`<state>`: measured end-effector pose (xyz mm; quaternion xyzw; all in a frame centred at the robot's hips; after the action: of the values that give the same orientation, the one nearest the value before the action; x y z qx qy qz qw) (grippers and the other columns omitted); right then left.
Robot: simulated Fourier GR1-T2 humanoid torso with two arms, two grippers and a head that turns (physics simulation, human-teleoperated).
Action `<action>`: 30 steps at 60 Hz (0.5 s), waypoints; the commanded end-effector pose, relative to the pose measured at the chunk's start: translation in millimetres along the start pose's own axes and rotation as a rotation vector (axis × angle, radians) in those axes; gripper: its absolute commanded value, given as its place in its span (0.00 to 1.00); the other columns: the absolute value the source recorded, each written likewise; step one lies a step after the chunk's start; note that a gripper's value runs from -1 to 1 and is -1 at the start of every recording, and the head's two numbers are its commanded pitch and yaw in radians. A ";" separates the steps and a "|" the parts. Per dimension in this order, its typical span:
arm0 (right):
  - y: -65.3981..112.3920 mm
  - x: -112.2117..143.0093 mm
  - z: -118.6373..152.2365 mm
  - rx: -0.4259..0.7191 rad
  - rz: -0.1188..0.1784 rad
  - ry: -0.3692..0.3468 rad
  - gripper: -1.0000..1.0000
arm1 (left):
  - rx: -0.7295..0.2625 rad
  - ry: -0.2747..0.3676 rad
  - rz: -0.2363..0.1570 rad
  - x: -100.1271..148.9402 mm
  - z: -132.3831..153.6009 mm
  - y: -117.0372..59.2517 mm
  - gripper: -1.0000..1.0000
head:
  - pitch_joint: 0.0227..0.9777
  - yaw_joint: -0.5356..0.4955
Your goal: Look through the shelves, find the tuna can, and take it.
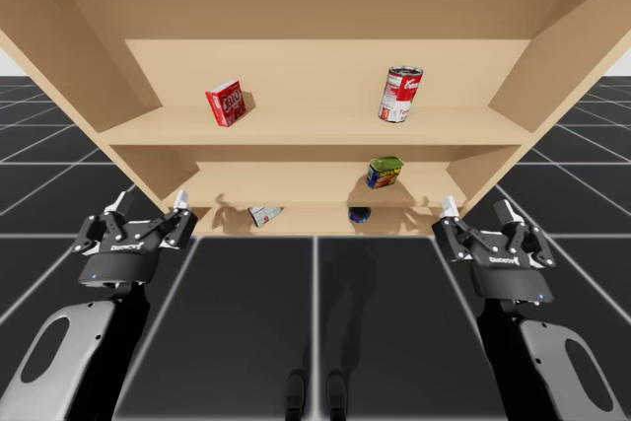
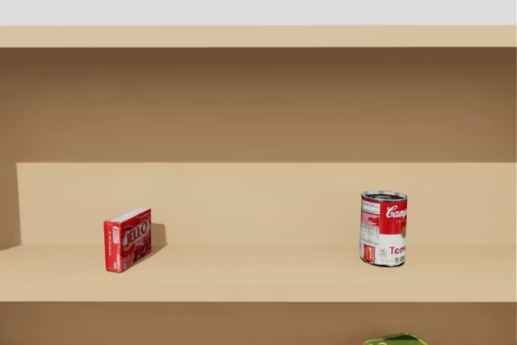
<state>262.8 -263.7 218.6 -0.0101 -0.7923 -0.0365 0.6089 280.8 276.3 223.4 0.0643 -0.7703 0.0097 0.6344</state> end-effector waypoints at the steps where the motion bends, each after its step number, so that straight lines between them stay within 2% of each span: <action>1: 0.8 -2.2 1.2 -0.030 0.010 -0.024 0.00 | -0.003 -0.010 -0.005 0.7 0.3 0.1 0.00 | 0.08 0.52; 4: 1.2 -3.1 0.8 -0.022 0.022 -0.026 0.00 | -0.006 -0.010 -0.004 0.6 0.4 0.1 0.00 | 0.09 0.52; 6: 0.9 -2.2 -0.1 -0.015 0.000 -0.023 0.00 | -0.005 -0.011 -0.003 0.8 0.5 0.2 0.00 | 0.10 0.53; 14: 0.2 -2.5 -1.6 -0.009 0.031 0.003 0.00 | -0.007 -0.010 -0.005 0.8 0.8 0.3 0.00 | 0.19 0.53; 17: 0.3 -2.4 -1.4 -0.009 0.022 0.003 0.00 | -0.008 -0.010 -0.006 0.7 0.8 0.3 0.00 | 0.22 0.53; 19: 1.3 -3.5 -1.5 -0.002 0.036 0.008 0.00 | -0.008 -0.007 -0.009 0.5 0.8 0.4 0.00 | 0.26 0.53; 22: 1.5 -3.6 -1.4 0.003 0.031 0.013 0.00 | -0.007 -0.005 -0.010 0.4 0.7 0.4 0.00 | 0.29 0.53; 25: 1.8 -3.9 -1.5 0.003 0.042 0.010 0.00 | -0.008 -0.002 -0.013 0.3 0.6 0.1 0.00 | 0.34 0.53; 30: 1.6 -4.1 -1.6 0.003 0.042 0.012 0.00 | -0.011 0.002 -0.021 -0.4 0.5 -0.8 0.00 | 0.40 0.52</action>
<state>265.0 -262.7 216.3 -0.0235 -0.7899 -0.0267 0.6121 280.1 276.3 223.8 0.0668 -0.7710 0.0024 0.6333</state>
